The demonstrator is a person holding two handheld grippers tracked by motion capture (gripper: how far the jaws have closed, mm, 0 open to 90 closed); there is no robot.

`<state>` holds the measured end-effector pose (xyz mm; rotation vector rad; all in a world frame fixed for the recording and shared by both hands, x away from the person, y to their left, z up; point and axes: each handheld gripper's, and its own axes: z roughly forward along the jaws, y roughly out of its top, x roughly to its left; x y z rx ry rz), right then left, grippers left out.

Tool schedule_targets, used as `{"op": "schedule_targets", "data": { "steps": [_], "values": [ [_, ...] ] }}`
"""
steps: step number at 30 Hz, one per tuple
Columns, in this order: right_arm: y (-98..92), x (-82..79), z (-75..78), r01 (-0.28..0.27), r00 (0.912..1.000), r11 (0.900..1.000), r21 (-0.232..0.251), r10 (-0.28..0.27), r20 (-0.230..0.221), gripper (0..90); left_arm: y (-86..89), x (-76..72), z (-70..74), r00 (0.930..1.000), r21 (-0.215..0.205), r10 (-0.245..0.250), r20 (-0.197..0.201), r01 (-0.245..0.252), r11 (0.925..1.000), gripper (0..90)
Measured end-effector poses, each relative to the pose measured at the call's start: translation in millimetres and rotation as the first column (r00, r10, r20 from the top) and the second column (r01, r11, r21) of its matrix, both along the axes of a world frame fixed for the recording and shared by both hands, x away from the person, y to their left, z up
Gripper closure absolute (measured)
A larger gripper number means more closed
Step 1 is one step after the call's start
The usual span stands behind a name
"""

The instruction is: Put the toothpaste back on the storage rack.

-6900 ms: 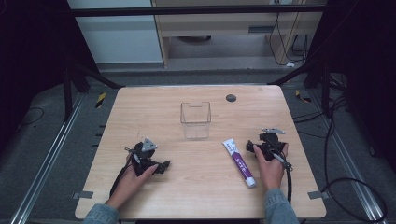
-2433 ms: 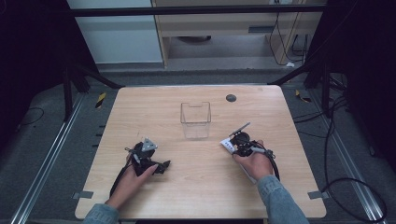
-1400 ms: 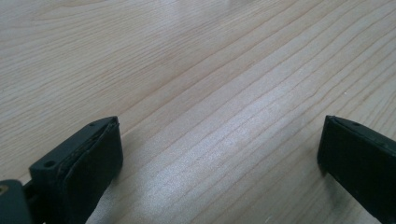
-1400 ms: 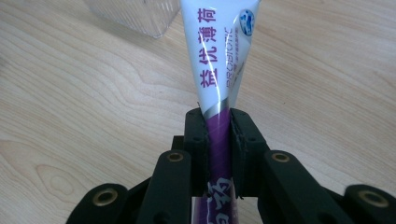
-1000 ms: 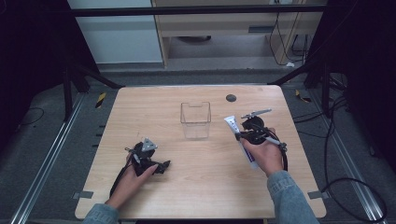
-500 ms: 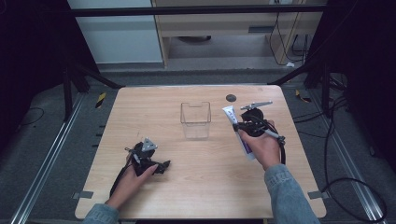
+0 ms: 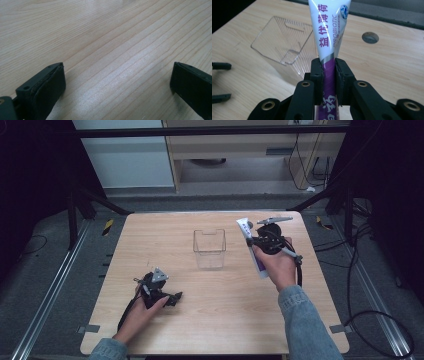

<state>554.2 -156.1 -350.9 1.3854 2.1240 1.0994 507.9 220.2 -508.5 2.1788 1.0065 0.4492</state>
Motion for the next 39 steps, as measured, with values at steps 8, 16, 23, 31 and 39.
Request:
{"op": "schedule_targets", "data": {
  "steps": [8,16,23,31,39],
  "values": [
    [11.1,11.8,16.7,0.008,0.9983,1.000,0.024,-0.010,0.057,78.3,-0.2,0.0,-0.2,1.0000,-0.003,0.002,0.001,-0.002,1.0000,0.0],
    [28.8,22.5,36.3,-0.006,0.9942,0.999,0.041,0.001,0.107,78.3,-0.3,0.0,-0.2,1.0000,-0.005,0.003,0.002,-0.003,1.0000,0.0],
    [44.4,35.2,44.5,-0.001,0.9885,0.998,0.067,-0.009,0.151,78.3,-0.3,0.0,-0.2,1.0000,-0.004,0.002,0.002,-0.002,1.0000,0.0],
    [61.9,46.6,52.0,0.004,0.9771,0.996,0.092,-0.024,0.212,78.3,-0.2,0.1,-0.2,1.0000,-0.004,0.002,0.002,-0.002,1.0000,0.0],
    [74.3,57.0,53.0,0.013,0.9713,0.995,0.097,-0.035,0.235,78.2,-0.2,0.0,-0.2,1.0000,-0.004,0.002,0.002,-0.002,1.0000,0.0]
  ]
}}
